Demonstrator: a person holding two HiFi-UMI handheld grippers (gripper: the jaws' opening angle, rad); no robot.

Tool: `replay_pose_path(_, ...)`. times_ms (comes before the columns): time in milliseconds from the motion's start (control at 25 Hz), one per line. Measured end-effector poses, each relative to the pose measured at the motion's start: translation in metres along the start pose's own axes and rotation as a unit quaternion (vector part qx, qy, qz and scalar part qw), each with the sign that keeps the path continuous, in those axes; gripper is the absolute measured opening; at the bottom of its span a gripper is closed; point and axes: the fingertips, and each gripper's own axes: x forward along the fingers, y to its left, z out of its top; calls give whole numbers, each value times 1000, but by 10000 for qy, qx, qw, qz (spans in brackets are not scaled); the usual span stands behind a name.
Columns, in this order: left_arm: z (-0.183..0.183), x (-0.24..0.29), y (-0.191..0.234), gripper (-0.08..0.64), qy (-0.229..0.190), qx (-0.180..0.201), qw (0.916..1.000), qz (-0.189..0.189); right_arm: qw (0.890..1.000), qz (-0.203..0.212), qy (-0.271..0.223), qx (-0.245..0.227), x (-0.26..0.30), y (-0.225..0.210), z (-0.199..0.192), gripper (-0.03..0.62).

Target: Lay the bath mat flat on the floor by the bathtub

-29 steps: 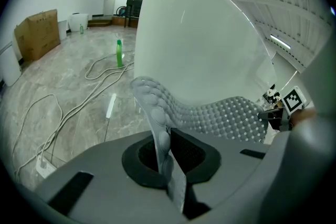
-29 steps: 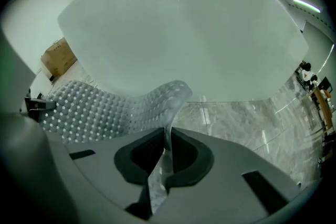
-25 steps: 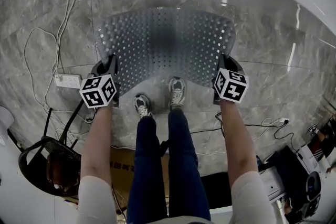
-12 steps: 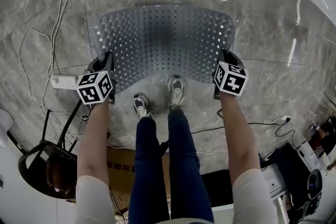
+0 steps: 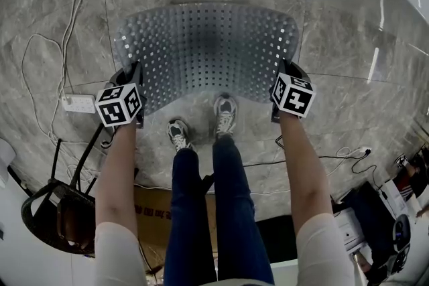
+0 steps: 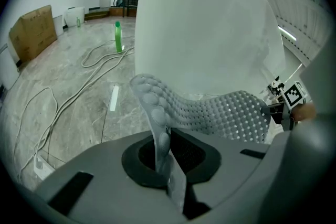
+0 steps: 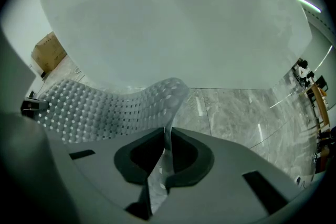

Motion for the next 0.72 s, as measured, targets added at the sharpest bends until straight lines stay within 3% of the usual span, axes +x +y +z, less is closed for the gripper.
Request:
replay_pose_path(400,-4,30,-4,44,124,260,9995,113,9996,-181,132,-195,30,-10,-15,41)
replay_pose_path(720,-9,46,7,44,247,350,9982,424,9980,-429,251,-396,52,-24,-17,41)
